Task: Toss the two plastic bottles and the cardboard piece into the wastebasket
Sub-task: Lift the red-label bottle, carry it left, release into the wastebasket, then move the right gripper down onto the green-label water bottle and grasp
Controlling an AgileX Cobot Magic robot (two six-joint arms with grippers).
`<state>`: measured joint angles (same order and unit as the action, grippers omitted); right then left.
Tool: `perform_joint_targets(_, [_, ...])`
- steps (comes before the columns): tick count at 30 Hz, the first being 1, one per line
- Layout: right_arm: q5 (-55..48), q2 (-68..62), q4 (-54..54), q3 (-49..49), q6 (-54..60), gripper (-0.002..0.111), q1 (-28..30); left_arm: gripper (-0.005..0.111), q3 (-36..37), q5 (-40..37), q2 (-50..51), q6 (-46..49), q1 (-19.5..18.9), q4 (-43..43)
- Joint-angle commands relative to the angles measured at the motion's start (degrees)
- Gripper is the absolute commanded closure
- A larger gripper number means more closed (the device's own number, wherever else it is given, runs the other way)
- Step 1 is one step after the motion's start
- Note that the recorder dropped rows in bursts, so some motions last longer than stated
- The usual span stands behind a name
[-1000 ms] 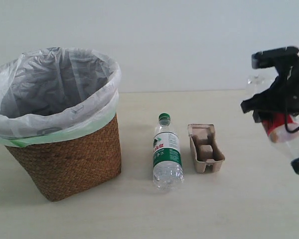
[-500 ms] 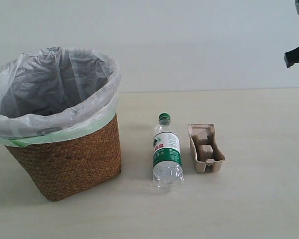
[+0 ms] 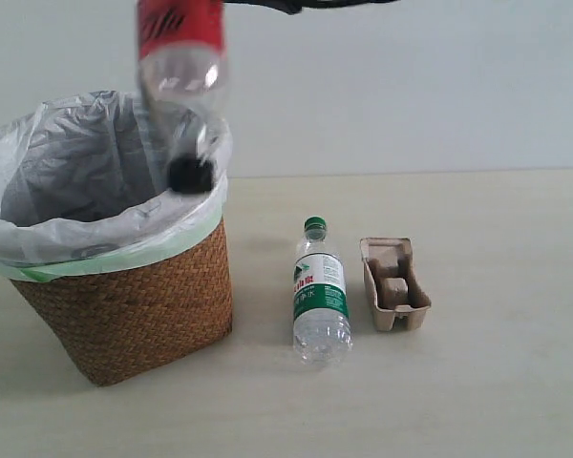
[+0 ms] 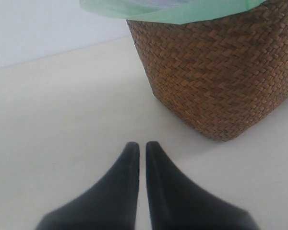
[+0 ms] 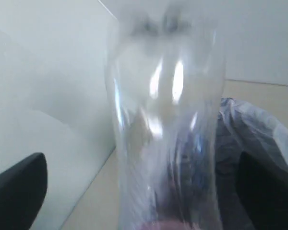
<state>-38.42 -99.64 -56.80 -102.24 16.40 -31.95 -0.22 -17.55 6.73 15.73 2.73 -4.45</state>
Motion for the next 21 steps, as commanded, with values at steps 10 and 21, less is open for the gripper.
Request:
perform_joint_targets(10, [-2.3,-7.6,16.8,-6.0,-16.0,0.016,-3.3,0.103,0.2,0.2,-0.3,-0.5,-0.2,-0.6])
perform_joint_targets(21, [-18.0,-5.7,54.9,-6.0,-37.2,0.016,-2.2,0.103,0.2,0.2,-0.3,-0.5,-0.2,-0.6])
